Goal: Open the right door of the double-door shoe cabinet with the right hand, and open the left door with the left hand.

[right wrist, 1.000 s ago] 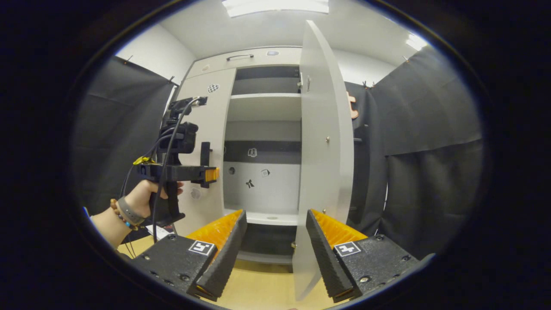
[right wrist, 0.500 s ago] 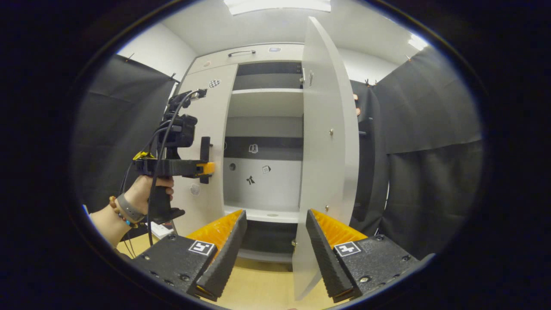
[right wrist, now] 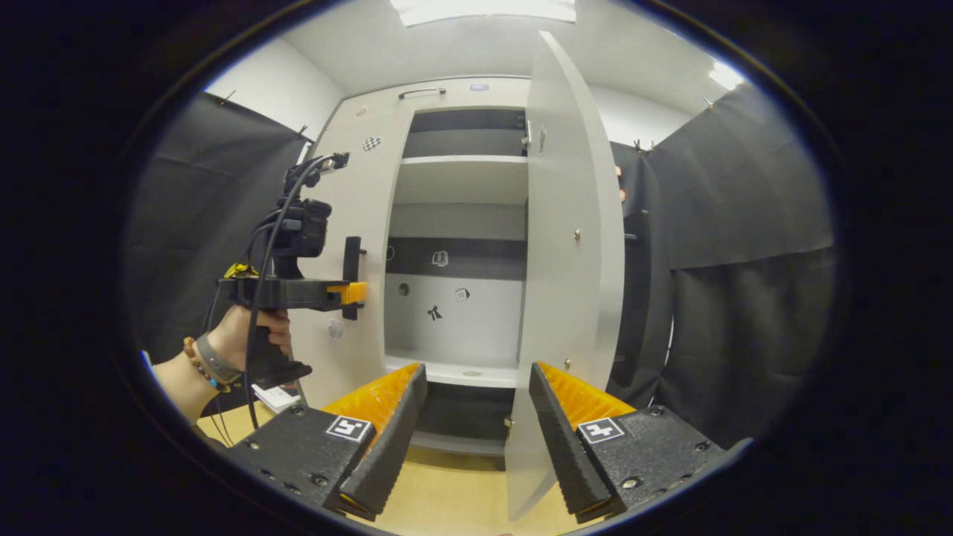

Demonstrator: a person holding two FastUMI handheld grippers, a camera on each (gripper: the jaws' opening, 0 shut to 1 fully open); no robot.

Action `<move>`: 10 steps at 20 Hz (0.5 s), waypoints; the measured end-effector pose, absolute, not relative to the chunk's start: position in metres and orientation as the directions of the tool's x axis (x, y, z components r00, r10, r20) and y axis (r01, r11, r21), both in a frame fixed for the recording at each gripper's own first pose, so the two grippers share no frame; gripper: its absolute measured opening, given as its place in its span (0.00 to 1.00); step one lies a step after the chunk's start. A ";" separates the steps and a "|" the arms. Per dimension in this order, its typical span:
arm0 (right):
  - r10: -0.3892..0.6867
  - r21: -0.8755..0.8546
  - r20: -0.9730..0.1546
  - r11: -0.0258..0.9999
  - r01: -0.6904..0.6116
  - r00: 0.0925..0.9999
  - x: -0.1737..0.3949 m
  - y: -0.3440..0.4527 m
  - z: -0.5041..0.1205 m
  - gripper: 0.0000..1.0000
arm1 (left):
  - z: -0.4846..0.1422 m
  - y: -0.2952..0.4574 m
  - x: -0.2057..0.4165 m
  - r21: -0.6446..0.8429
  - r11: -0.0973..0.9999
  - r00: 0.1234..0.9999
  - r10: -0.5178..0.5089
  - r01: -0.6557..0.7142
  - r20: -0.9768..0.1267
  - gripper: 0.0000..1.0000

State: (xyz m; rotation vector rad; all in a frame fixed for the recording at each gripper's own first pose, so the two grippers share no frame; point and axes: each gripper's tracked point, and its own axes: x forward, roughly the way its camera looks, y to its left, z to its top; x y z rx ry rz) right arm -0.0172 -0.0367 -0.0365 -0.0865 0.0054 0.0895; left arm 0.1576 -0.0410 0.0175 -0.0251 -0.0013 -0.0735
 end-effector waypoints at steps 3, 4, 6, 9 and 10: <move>0.094 -0.089 -0.012 0.992 -0.094 0.996 -0.022 -0.034 -0.040 0.87 | 0.021 -0.040 0.135 -0.028 0.994 0.995 -0.103 0.103 0.001 0.06; 0.095 -0.089 -0.016 0.991 -0.096 0.995 -0.023 -0.031 -0.041 0.87 | 0.021 -0.038 0.127 -0.025 0.993 0.994 -0.112 0.112 -0.001 0.06; 0.100 -0.088 -0.019 0.991 -0.101 0.995 -0.023 -0.031 -0.042 0.86 | 0.025 -0.030 0.103 -0.014 0.991 0.991 -0.131 0.131 -0.006 0.06; 0.099 -0.095 -0.016 0.990 -0.101 0.995 -0.023 -0.031 -0.041 0.86 | 0.022 -0.014 0.072 -0.012 0.990 0.990 -0.142 0.142 -0.015 0.06; 0.101 -0.095 -0.018 0.990 -0.102 0.995 -0.024 -0.031 -0.041 0.87 | 0.022 -0.010 0.066 -0.014 0.990 0.990 -0.139 0.139 -0.018 0.06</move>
